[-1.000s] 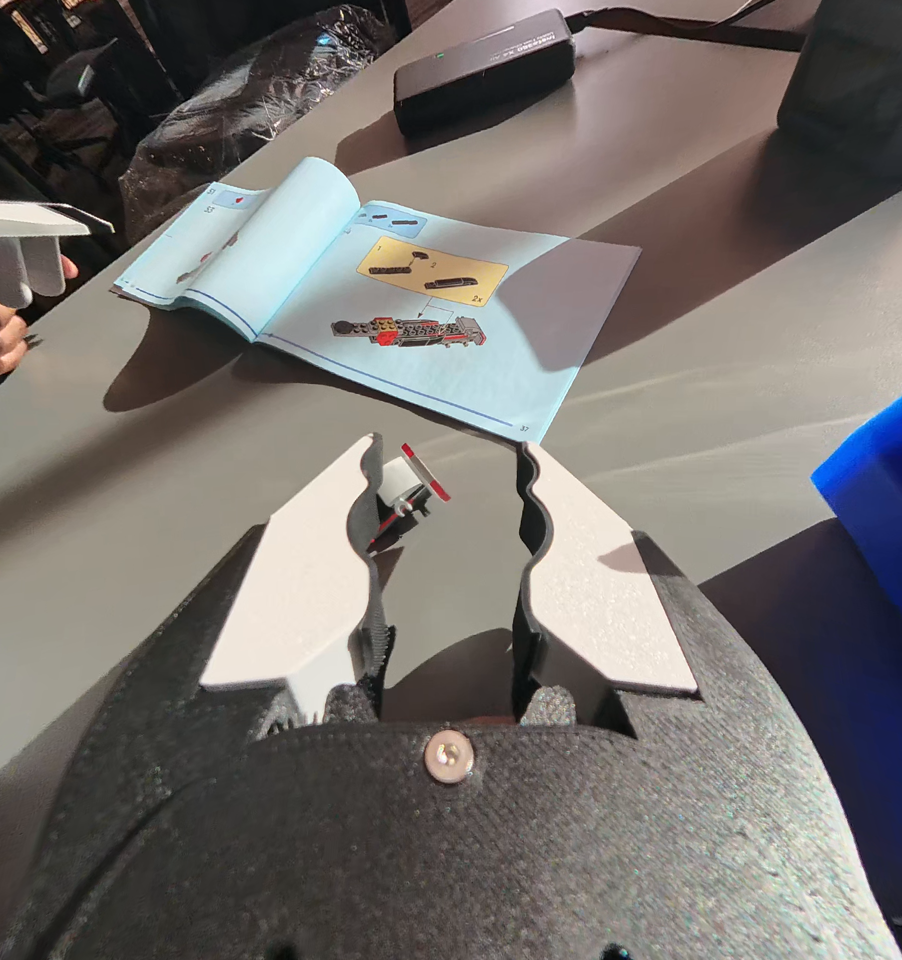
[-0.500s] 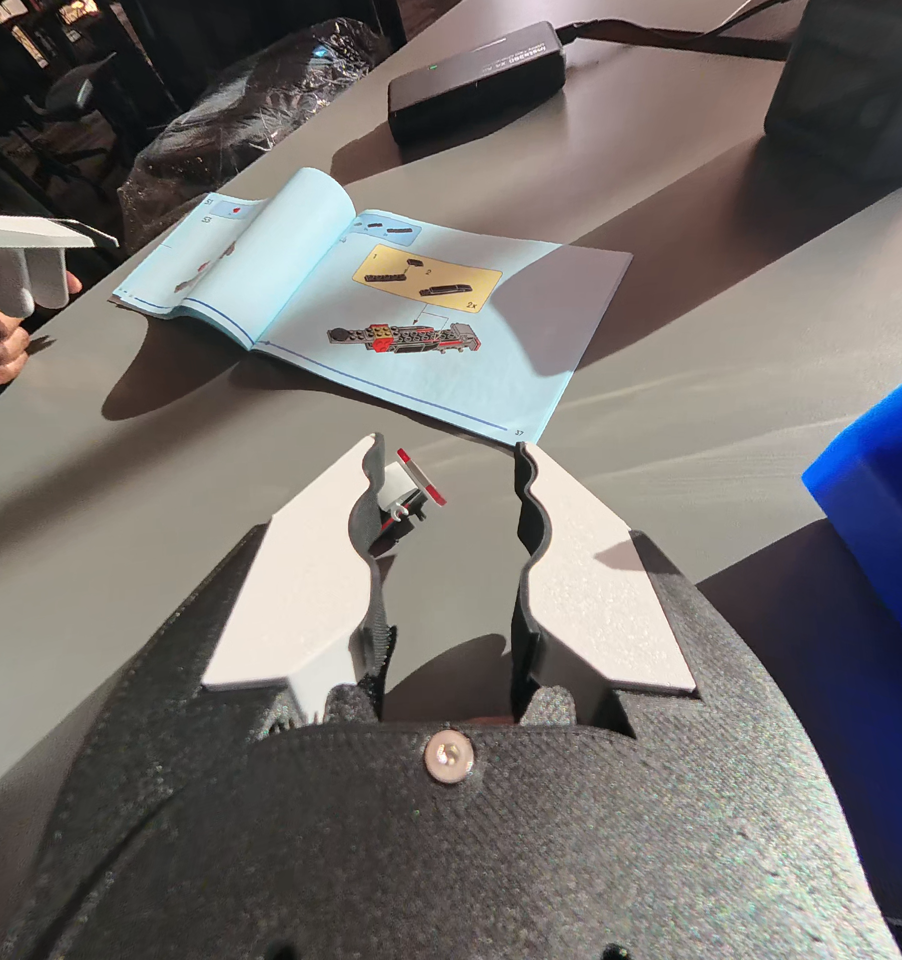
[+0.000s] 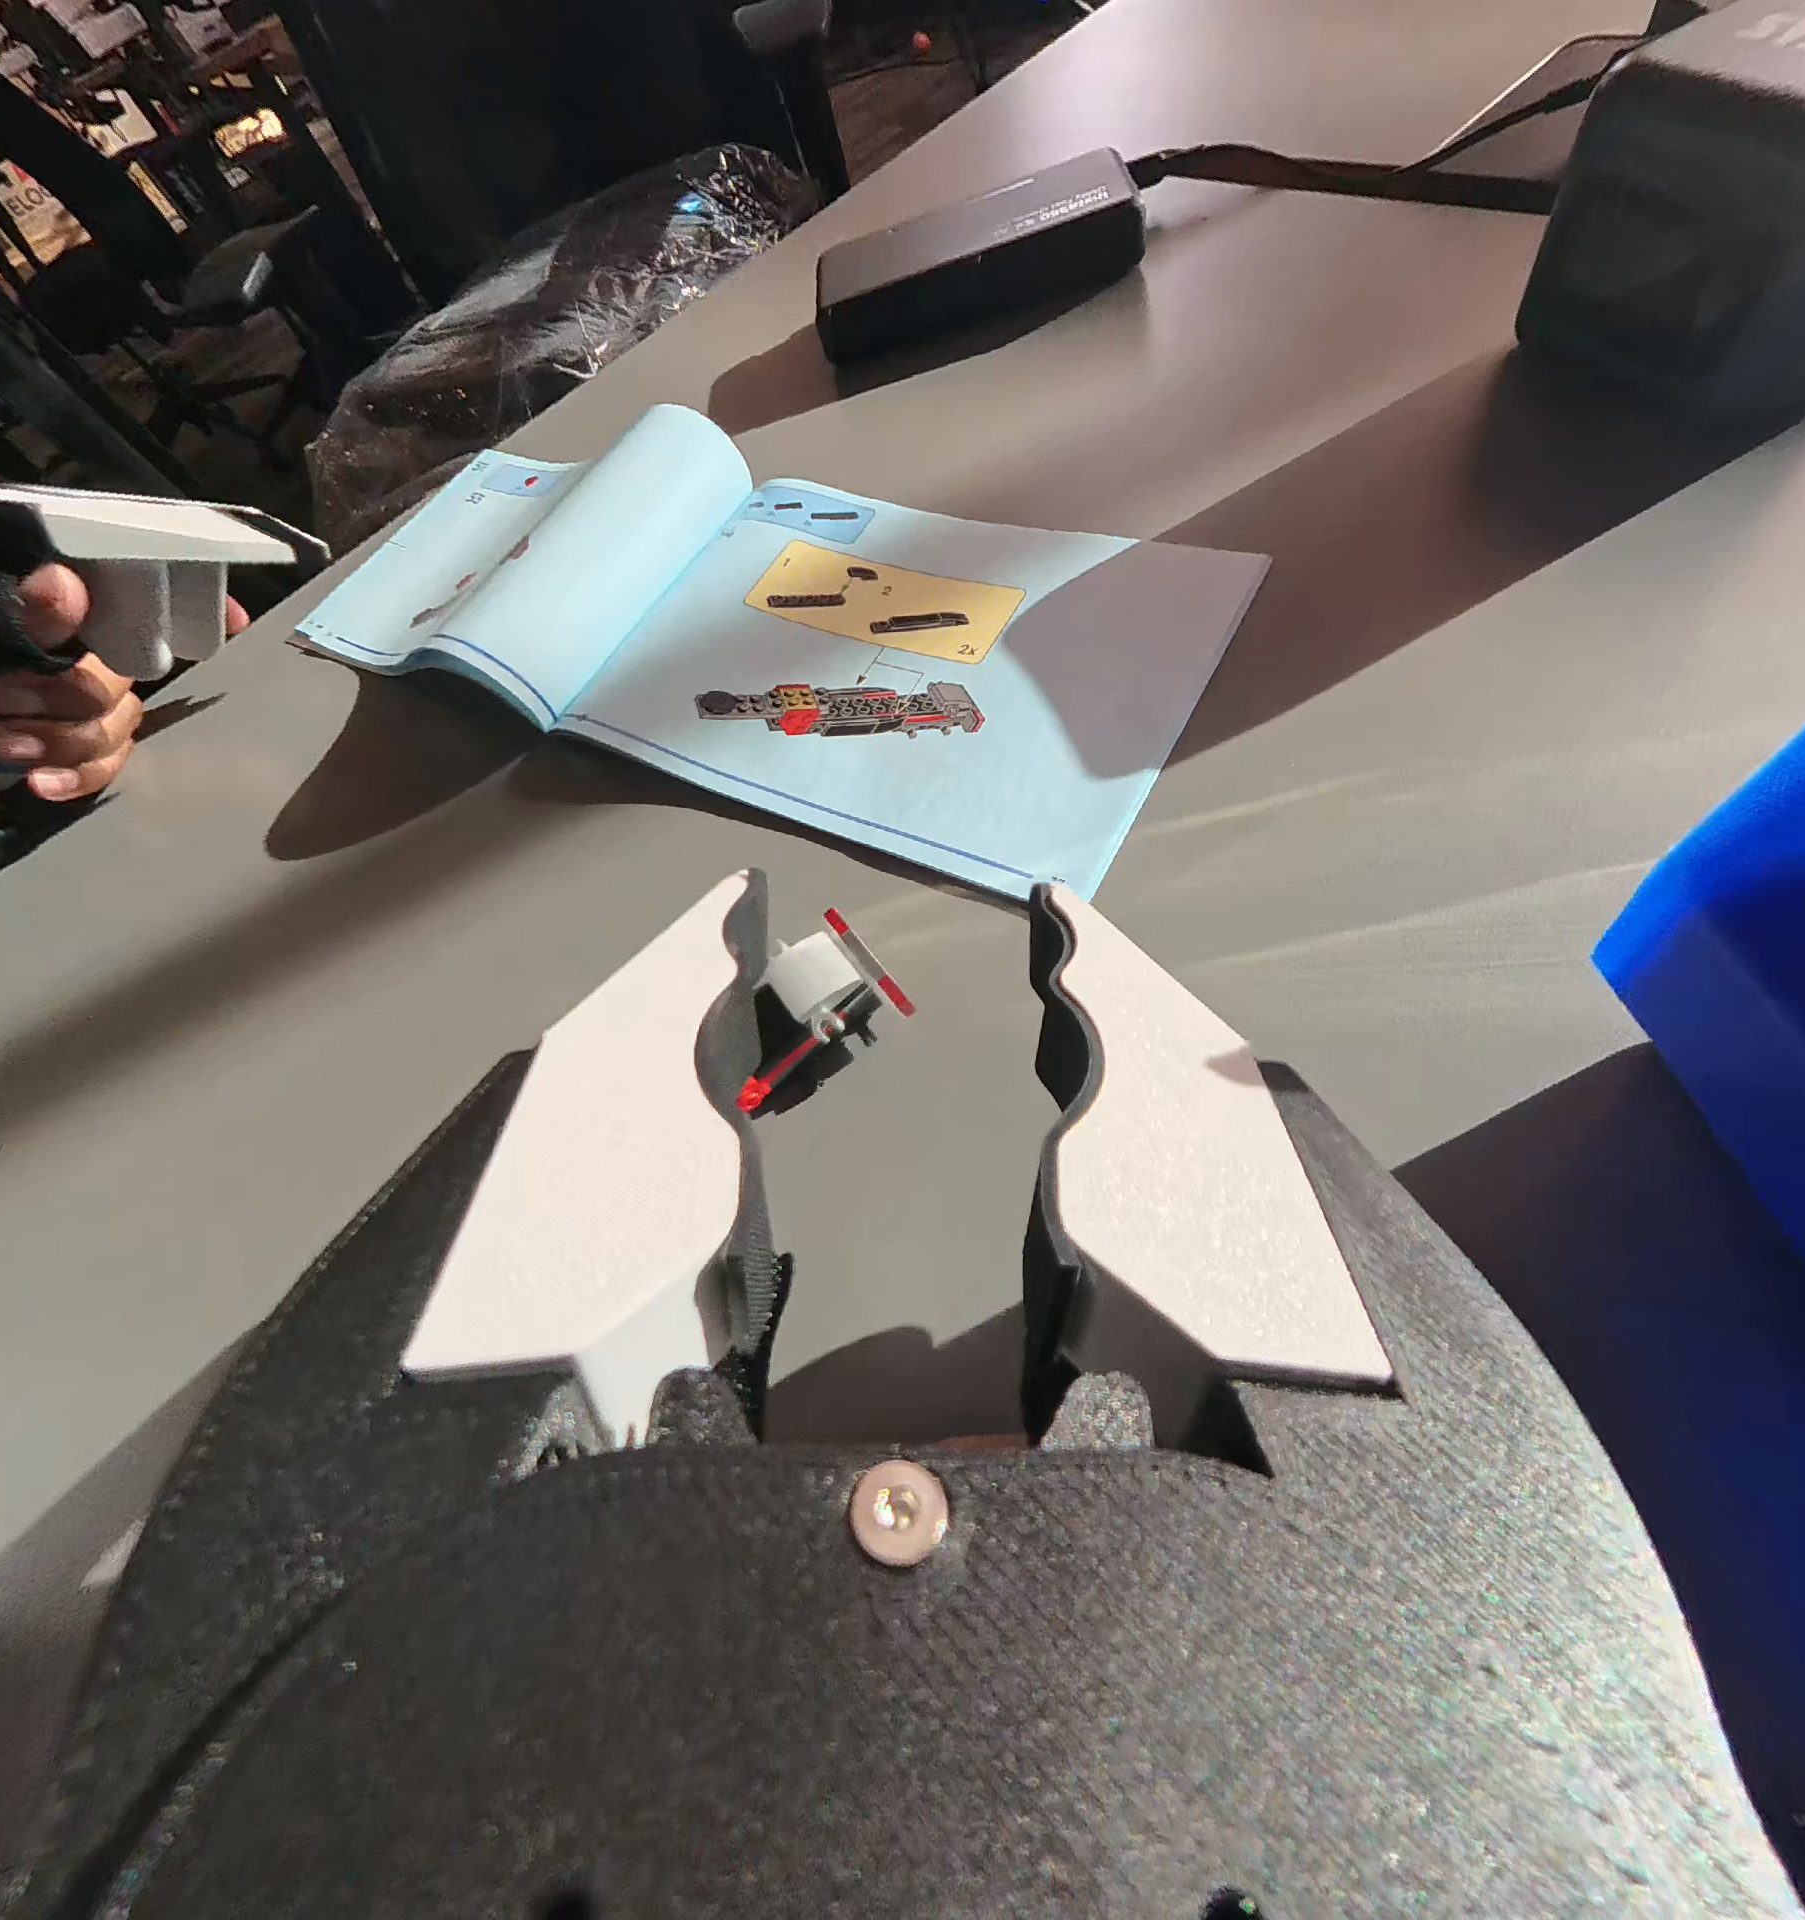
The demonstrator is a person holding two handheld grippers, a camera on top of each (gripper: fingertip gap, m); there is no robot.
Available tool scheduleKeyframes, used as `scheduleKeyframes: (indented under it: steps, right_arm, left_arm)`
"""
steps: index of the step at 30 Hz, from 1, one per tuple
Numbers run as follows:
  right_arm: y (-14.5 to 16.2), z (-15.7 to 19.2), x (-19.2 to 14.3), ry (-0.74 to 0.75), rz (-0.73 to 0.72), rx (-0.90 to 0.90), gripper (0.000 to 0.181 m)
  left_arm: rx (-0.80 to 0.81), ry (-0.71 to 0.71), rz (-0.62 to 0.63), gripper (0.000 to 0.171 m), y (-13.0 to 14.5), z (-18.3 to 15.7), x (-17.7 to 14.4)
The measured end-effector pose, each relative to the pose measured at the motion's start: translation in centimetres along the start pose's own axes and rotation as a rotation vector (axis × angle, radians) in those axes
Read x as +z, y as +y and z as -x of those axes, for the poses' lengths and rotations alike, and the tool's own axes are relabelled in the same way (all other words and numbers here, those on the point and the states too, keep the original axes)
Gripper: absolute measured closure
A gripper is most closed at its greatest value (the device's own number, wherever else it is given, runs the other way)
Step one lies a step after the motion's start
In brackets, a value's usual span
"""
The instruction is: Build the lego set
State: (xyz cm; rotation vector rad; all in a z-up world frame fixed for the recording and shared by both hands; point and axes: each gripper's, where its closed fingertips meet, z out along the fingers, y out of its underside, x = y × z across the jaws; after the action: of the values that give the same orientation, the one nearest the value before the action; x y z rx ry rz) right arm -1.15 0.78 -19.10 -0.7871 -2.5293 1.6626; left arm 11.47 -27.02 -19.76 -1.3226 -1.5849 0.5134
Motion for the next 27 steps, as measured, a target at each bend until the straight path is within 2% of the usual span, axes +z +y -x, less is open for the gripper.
scheduleKeyframes:
  steps: [6,10,14,18,27]
  right_arm:
    - [-0.3,1.7,-3.1,-0.036,-0.137,0.043,0.130]
    - [0.9,3.1,-6.7,-0.024,-0.191,0.011,0.131]
    - [1.7,3.0,-11.2,-0.003,-0.253,0.008,0.132]
    - [2.5,2.0,-15.1,-0.006,-0.326,0.059,0.135]
    - [3.0,-0.1,-20.4,-0.049,-0.469,0.103,0.136]
  left_arm:
    - [0.042,-0.005,0.026,0.140,0.4,-0.4,0.3]
    - [0.082,0.016,-0.032,0.138,-0.2,-2.1,0.4]
    - [0.074,0.154,-0.048,0.137,-0.3,-7.3,2.1]
    - [0.184,0.229,-0.002,0.136,-0.8,-13.2,4.5]
    - [0.385,0.398,0.052,0.136,-2.3,-27.2,8.9]
